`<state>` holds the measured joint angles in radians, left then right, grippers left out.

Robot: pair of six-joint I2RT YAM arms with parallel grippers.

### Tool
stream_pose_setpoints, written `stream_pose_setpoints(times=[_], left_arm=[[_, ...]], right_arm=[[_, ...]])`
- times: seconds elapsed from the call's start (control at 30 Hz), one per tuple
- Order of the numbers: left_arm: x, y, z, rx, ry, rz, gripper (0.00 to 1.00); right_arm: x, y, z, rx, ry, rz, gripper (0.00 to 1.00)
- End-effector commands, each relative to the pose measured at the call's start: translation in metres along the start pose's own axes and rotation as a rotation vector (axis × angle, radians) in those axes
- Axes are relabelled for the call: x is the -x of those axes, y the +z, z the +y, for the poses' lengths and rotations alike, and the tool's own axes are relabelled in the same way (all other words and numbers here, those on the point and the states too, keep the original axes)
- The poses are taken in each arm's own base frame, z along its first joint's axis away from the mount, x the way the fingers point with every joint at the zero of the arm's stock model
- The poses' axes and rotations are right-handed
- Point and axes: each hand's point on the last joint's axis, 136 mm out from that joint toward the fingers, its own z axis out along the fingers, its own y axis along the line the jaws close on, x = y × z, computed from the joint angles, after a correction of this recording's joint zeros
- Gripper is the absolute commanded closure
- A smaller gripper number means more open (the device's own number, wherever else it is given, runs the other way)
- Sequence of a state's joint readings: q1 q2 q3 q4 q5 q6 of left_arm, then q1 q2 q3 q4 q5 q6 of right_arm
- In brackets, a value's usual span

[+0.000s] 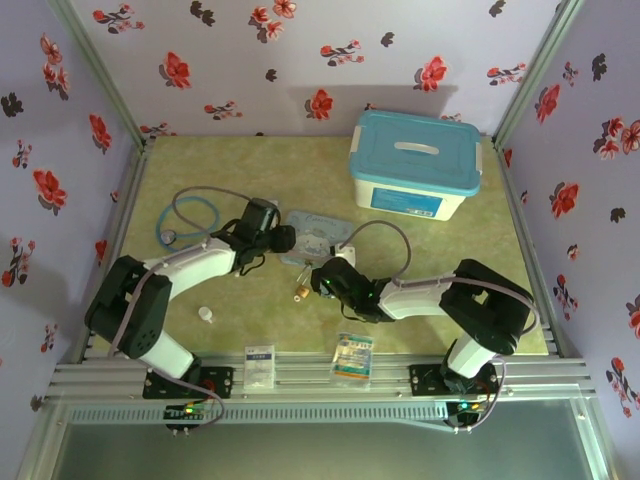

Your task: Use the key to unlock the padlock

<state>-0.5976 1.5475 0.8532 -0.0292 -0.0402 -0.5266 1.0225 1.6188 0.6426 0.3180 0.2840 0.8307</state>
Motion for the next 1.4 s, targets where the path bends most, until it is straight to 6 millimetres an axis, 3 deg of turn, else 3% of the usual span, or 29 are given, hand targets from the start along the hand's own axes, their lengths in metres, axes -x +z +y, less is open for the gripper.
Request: stream_pose_setpoints(times=[0.0,0.17,0.33,0.7,1.03,1.13,1.23,1.37], left_arm=[[-0.014,-0.005,0.005,0.008,-0.021,0.029,0.56],[0.0,-0.023,-0.001,-0.009,-0.017,-0.014,0.5],[0.004,-0.031,-0.002,-0.019,-0.018,-0.033,0.48],[-0.004,-0.028,0.004,-0.011,-0.011,-0.025,0.48],[-0.004,-0.028,0.003,-0.013,-0.005,-0.025,0.48],[0.007,-0.029,0.002,-0.002,0.019,-0.053,0.47],[0.023,-0.024,-0.001,0.0,0.04,-0.08,0.46],[0.026,-0.007,-0.013,-0.033,0.065,-0.055,0.45]], right_arm=[[-0.004,-0.007,0.011,-0.034,-0.048,0.023,0.57],[-0.018,-0.012,0.02,-0.157,-0.076,0.049,0.52],[-0.03,0.005,0.029,-0.194,-0.076,0.075,0.51],[-0.052,0.018,0.013,-0.272,-0.096,0.127,0.54],[-0.066,0.013,0.002,-0.319,-0.102,0.181,0.59],[-0.069,0.008,-0.002,-0.312,-0.07,0.171,0.66],[-0.067,0.004,-0.009,-0.297,-0.012,0.134,0.76],[-0.062,-0.001,-0.014,-0.278,0.031,0.102,0.78]])
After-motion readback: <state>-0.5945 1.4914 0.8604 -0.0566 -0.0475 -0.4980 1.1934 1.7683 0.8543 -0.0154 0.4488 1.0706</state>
